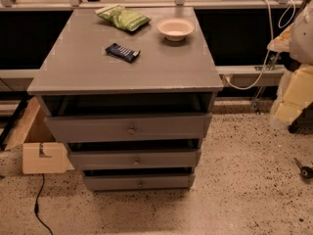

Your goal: Open bottom drawer

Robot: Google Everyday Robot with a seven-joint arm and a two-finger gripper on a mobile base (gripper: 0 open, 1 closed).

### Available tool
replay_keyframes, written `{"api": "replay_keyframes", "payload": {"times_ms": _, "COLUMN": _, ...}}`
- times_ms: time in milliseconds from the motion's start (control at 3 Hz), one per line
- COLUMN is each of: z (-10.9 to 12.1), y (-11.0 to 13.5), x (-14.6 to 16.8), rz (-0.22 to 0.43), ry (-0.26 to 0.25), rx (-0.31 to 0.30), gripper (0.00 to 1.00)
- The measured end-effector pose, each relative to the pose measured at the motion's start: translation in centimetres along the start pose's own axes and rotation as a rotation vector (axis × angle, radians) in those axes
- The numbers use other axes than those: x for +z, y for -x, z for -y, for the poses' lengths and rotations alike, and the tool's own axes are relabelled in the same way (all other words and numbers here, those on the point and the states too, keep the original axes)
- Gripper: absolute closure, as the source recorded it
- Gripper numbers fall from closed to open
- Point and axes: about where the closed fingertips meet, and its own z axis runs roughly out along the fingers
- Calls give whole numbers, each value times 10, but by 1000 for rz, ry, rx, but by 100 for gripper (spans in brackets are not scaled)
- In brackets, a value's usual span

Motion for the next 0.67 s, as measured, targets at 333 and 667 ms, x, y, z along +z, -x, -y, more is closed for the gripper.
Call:
{"api": "replay_keyframes", "payload": {"times_ms": 333, "z": 0, "y": 0, "x": 4, "rz": 12, "ry": -10, "rx": -6, "gripper": 0}}
{"api": "replay_keyframes", "payload": {"times_ms": 667, "z": -9, "y": 2, "x": 50, "rz": 76, "ry": 31, "rx": -39, "gripper": 0}}
